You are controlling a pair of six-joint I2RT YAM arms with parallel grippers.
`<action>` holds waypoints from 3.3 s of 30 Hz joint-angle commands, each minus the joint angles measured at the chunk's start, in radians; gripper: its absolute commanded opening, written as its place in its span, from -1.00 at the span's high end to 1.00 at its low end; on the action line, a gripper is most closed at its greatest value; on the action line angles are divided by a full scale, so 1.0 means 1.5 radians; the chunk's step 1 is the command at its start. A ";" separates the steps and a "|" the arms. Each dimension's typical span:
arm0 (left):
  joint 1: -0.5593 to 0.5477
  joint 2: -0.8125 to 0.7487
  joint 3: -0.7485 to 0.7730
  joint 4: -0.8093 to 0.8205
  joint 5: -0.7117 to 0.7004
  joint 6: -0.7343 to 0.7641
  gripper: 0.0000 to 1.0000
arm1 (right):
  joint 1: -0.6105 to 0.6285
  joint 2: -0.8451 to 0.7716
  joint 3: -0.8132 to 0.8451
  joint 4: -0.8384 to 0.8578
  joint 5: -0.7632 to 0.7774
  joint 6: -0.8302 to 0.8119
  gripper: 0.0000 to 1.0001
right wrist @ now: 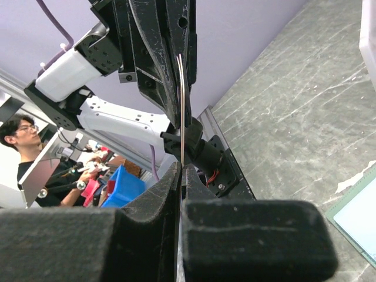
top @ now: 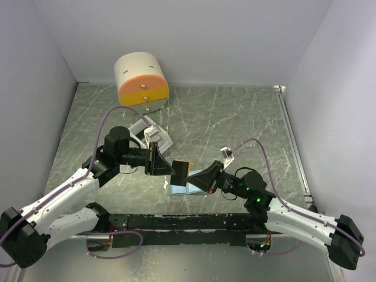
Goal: Put the credit cards into the card holder
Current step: Adjust the credit card, then insert the credit card into the card holder.
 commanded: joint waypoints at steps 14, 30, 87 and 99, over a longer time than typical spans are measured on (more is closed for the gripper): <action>0.016 -0.015 0.012 0.037 0.022 -0.004 0.86 | 0.002 -0.074 -0.031 -0.005 -0.004 0.002 1.00; 0.017 0.005 0.058 -0.145 -0.083 0.071 0.86 | 0.002 -0.119 0.056 -0.333 0.186 -0.045 1.00; -0.055 0.440 0.012 0.042 -0.180 -0.120 0.86 | 0.001 0.127 0.134 -0.644 0.363 -0.025 1.00; -0.055 0.440 0.030 0.013 -0.176 -0.125 0.86 | 0.002 0.126 0.122 -0.639 0.354 -0.018 1.00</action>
